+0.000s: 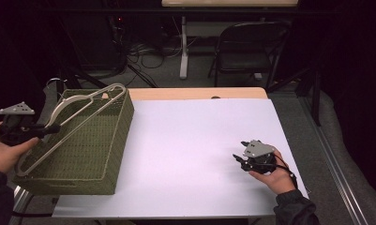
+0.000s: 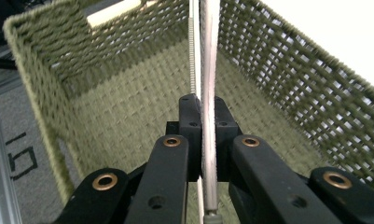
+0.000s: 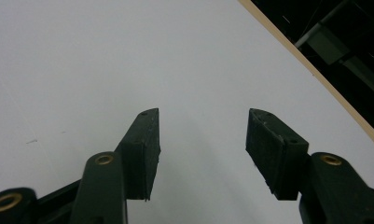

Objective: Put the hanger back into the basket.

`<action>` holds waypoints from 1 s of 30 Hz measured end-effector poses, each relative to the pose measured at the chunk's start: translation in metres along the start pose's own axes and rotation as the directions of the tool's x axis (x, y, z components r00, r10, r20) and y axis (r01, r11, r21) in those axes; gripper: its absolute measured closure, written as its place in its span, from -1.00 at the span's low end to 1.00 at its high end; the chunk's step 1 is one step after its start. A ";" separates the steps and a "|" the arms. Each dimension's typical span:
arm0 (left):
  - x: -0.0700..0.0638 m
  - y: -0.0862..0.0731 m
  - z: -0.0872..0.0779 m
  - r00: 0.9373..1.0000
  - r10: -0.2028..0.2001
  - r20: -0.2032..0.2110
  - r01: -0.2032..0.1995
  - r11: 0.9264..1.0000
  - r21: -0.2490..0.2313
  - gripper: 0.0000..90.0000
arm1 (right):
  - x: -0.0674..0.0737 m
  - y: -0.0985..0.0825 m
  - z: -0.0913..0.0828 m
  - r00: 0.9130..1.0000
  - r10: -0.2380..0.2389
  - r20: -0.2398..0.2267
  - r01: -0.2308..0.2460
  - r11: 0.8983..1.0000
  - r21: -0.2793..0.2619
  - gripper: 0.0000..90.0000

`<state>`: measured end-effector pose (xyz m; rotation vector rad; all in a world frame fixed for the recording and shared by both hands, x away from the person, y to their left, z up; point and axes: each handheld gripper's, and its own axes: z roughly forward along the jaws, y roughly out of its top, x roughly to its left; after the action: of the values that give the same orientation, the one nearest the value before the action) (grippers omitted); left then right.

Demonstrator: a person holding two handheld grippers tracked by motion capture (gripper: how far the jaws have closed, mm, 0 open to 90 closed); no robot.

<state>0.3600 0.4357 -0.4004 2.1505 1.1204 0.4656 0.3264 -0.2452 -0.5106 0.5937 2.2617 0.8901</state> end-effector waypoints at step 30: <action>-0.005 -0.041 0.062 1.000 -0.003 0.003 0.002 0.988 0.151 0.93 | 0.002 0.000 0.001 1.000 -0.002 -0.008 0.002 1.000 0.024 -0.01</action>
<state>0.3687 0.4239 -0.4737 2.2790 1.1906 0.3863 0.3252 -0.2436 -0.5121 0.5991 2.2826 0.8669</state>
